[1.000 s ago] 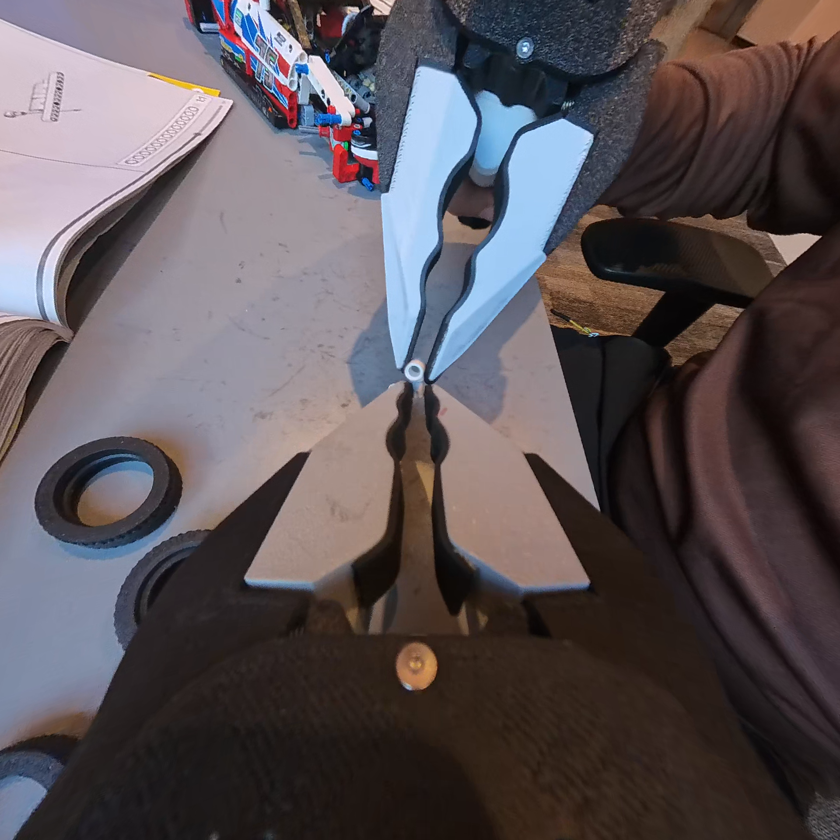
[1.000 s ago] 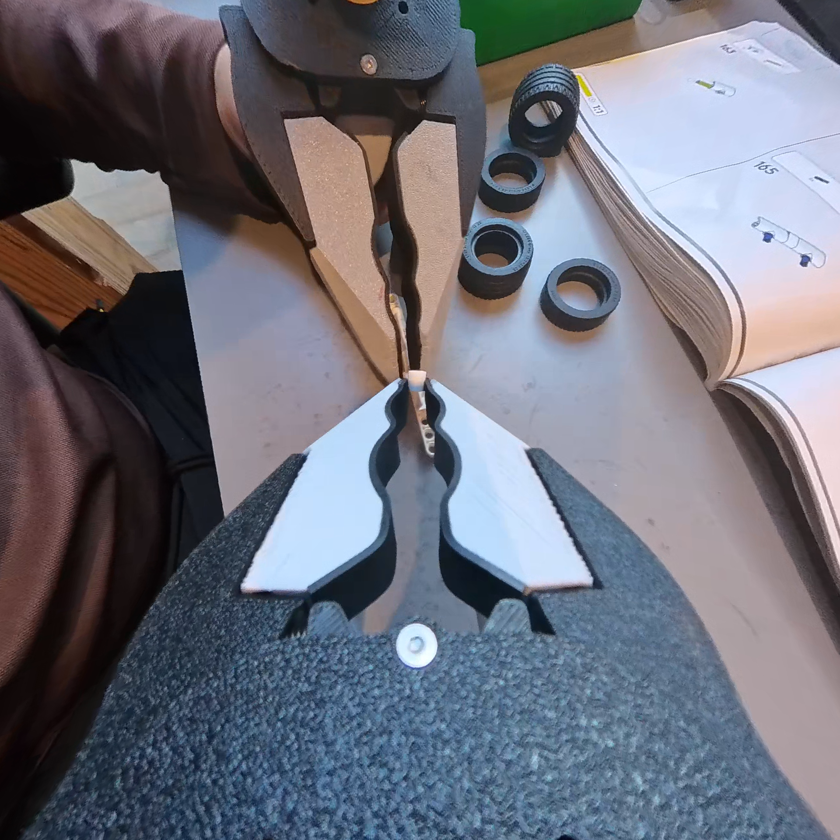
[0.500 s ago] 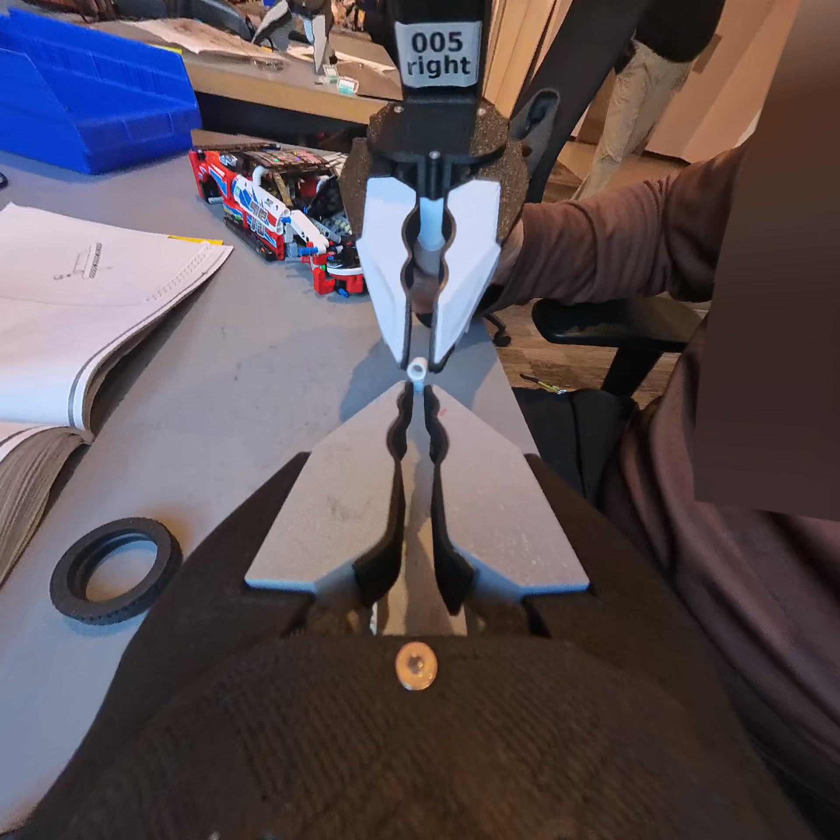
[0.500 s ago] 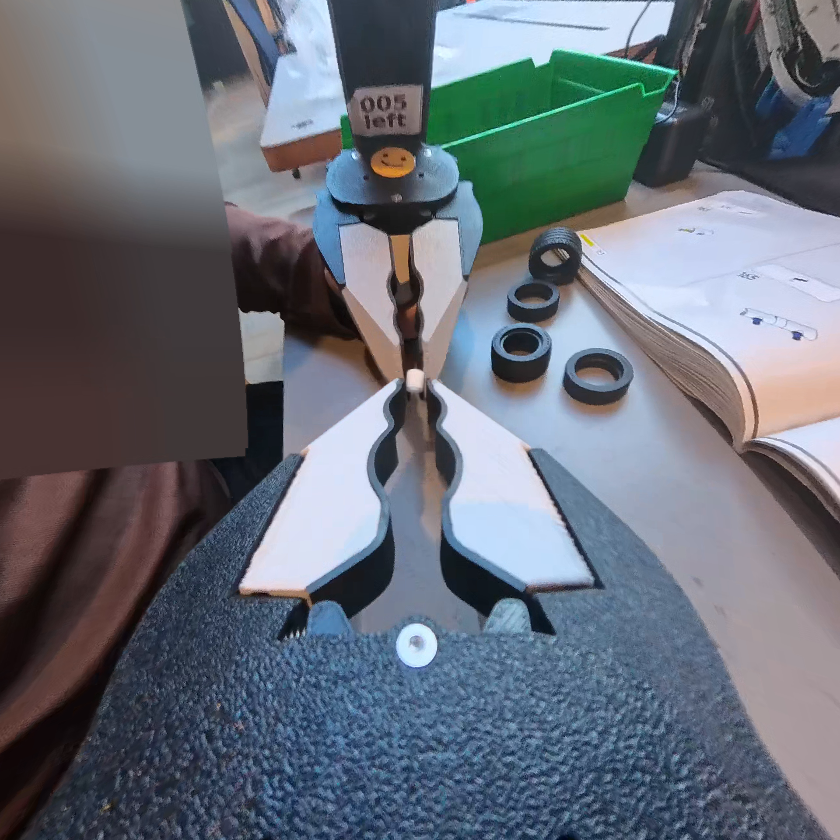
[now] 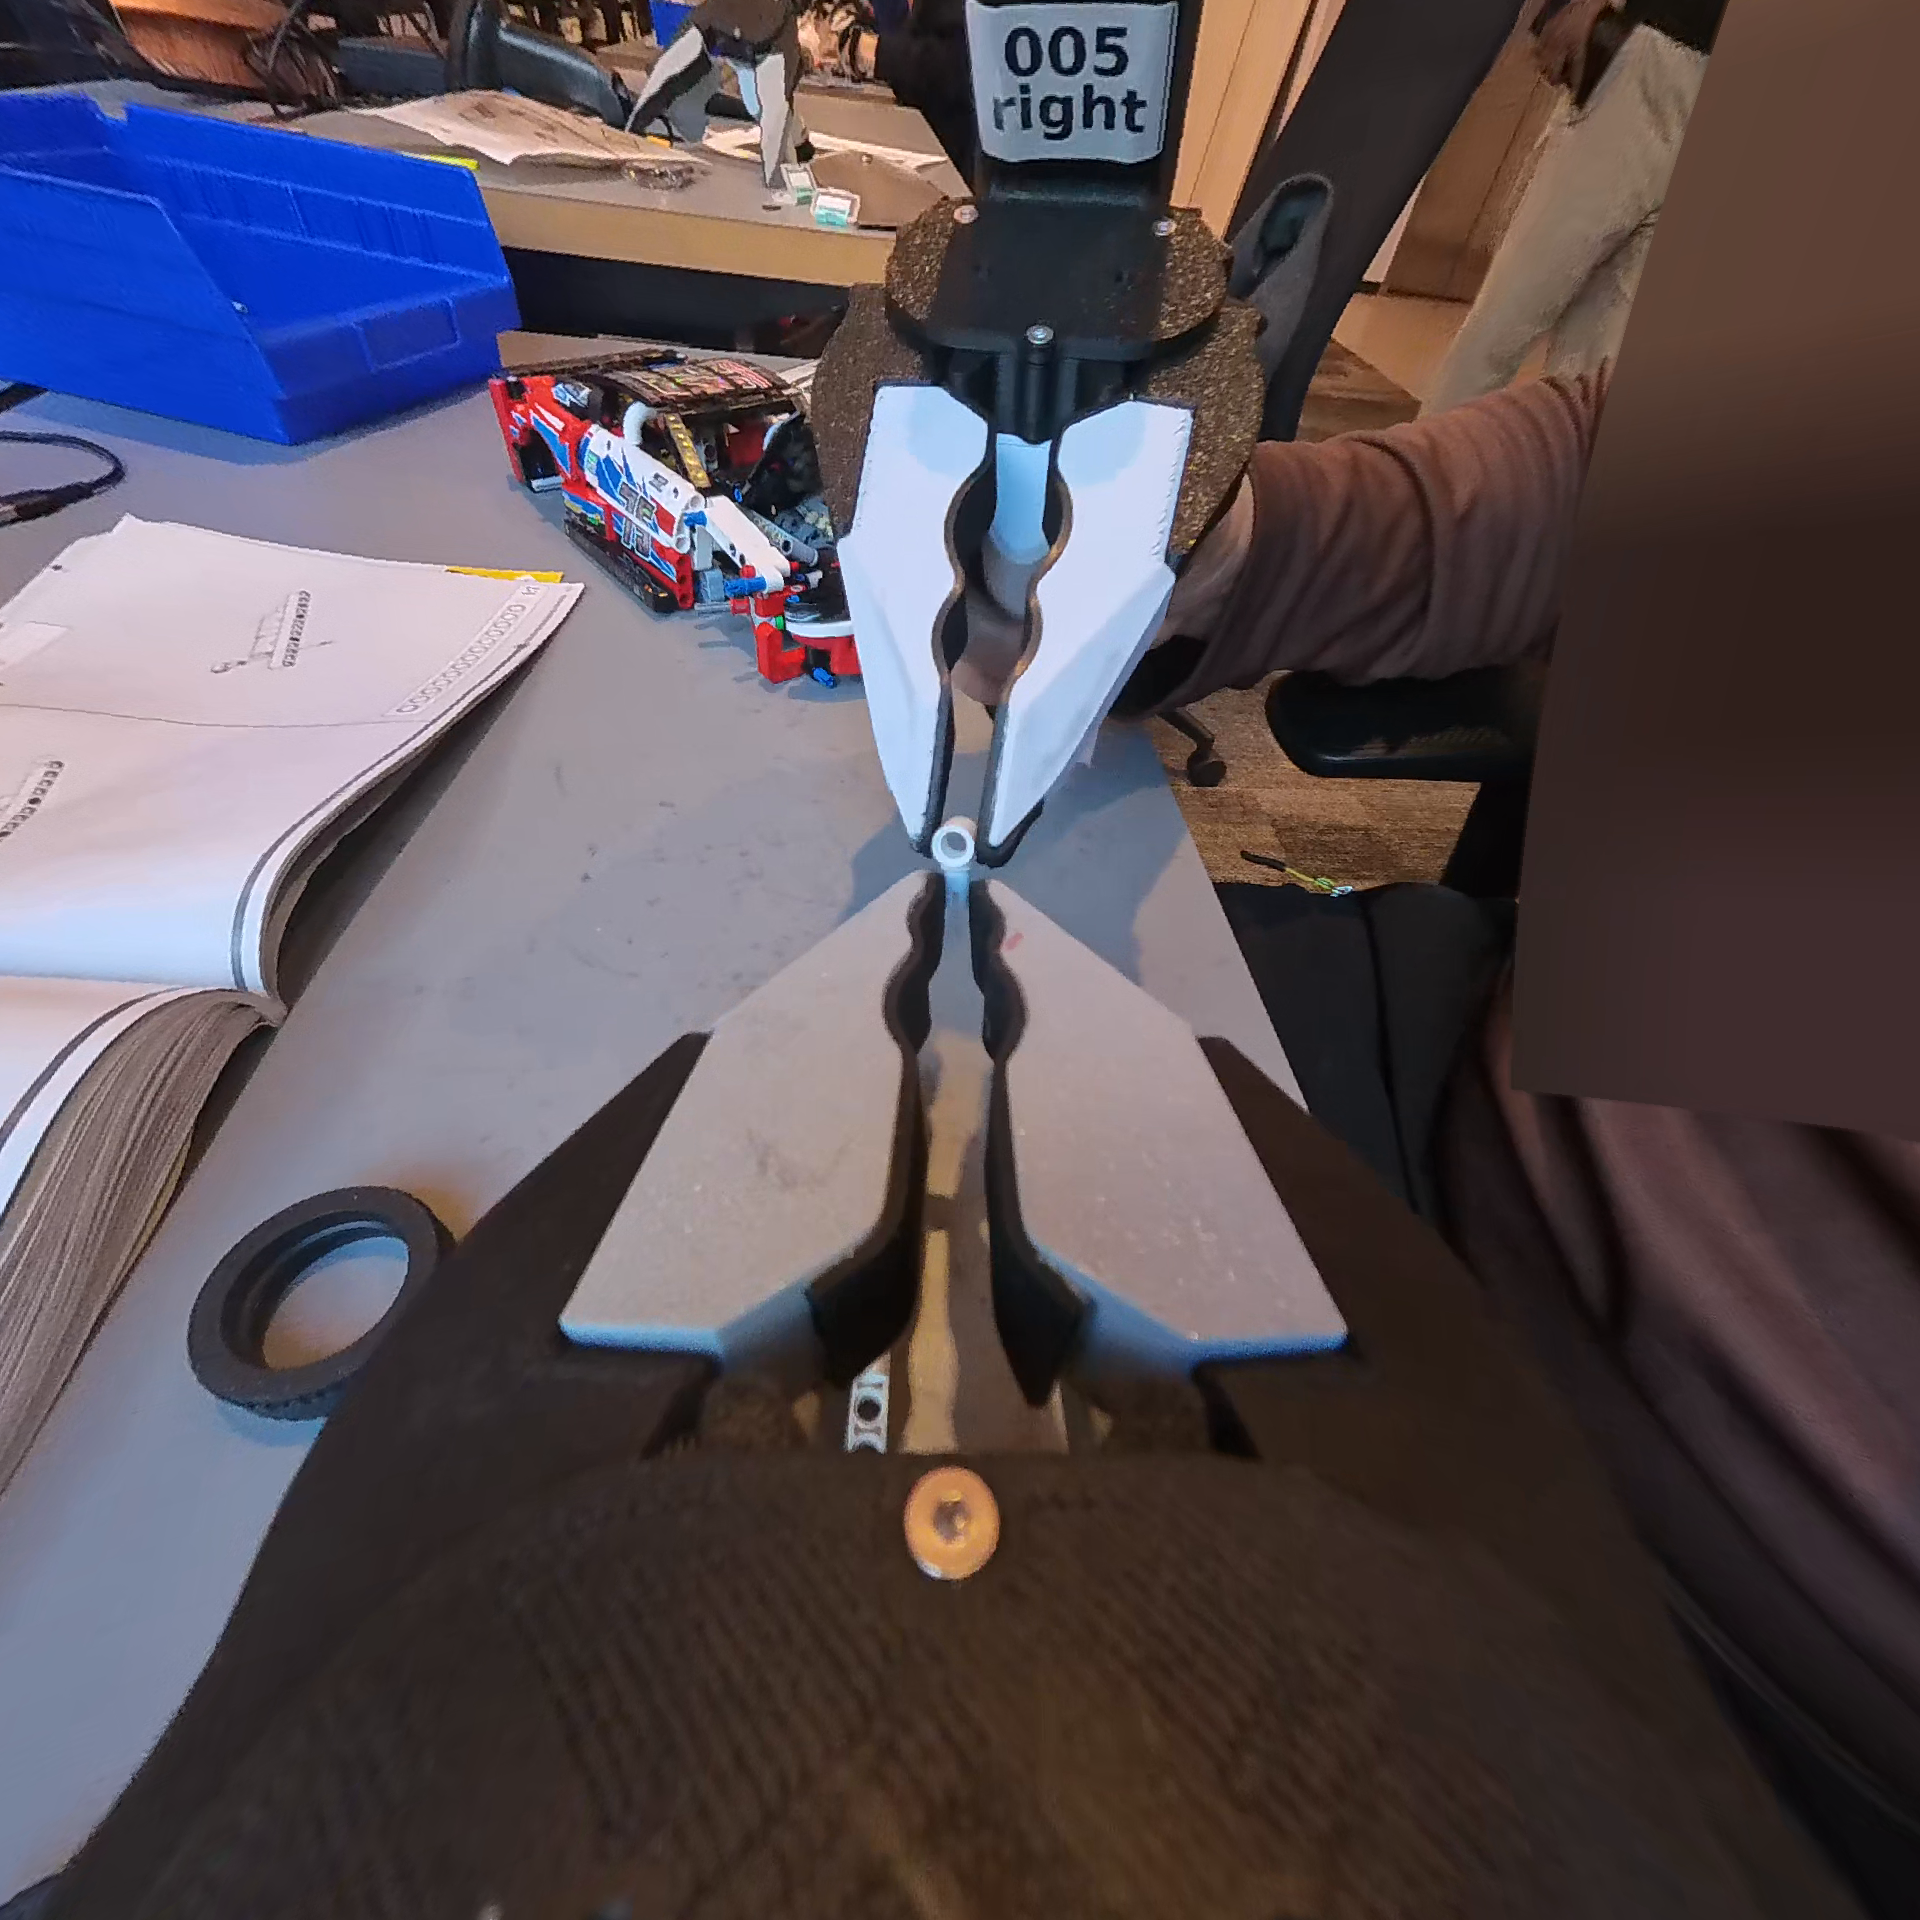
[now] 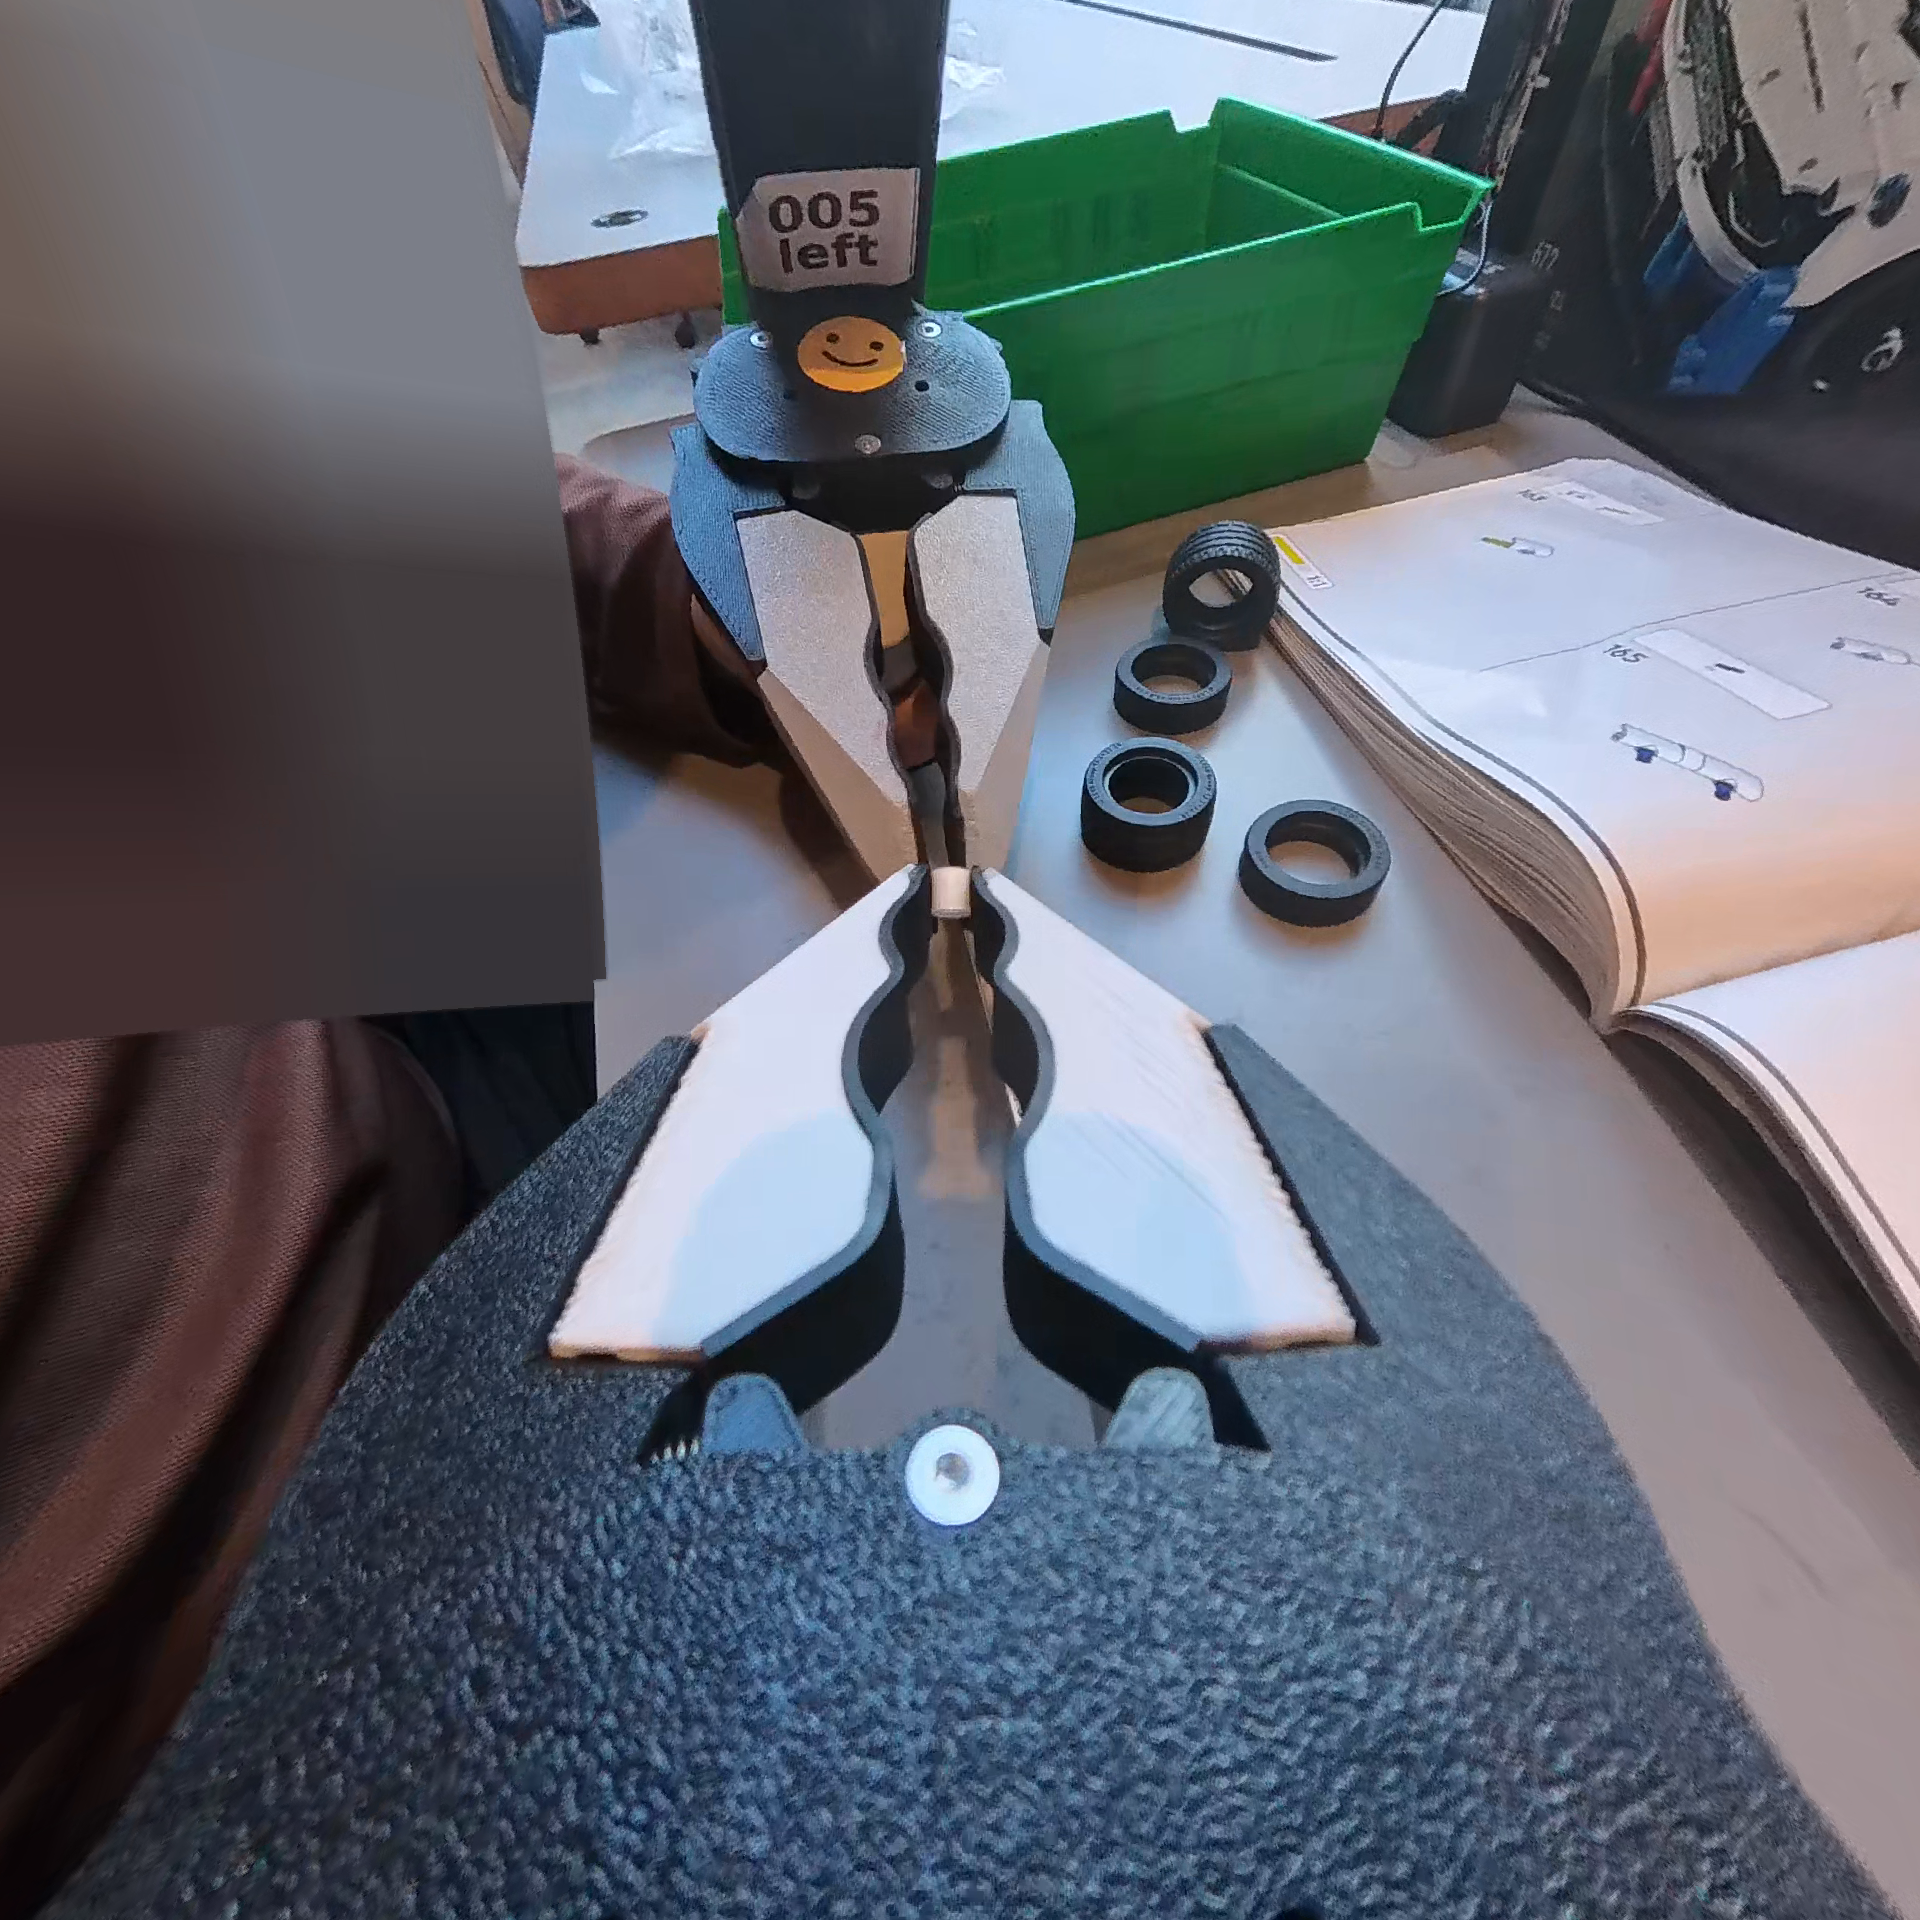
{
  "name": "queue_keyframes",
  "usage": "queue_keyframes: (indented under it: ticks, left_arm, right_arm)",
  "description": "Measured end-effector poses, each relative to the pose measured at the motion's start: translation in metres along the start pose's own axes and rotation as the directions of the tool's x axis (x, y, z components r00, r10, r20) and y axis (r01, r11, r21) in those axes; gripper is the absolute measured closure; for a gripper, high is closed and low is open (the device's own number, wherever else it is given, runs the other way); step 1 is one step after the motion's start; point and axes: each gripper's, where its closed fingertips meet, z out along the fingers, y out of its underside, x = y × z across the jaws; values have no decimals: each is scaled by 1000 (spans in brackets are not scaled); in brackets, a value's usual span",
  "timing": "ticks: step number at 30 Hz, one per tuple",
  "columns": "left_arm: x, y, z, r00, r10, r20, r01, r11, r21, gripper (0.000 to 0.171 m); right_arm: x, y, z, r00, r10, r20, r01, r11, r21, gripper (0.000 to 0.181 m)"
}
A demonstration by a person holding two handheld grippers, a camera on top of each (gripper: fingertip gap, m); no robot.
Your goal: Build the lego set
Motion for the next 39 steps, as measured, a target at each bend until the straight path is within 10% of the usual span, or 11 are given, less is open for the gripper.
queue_keyframes:
  ticks: [16,21,39]
  left_arm:
    - [-4,4,4,1000,-7,30,8,1000,-26,169]
    - [-13,46,4,997,-54,46,64,963,-262,142]
    - [-21,82,5,998,-65,11,63,886,-459,167]
  right_arm:
    - [2,8,0,1000,18,-15,-19,999,-44,174]
    - [11,32,1,999,21,-50,-28,988,-155,174]
    - [23,74,24,984,178,-18,-175,937,-303,174]
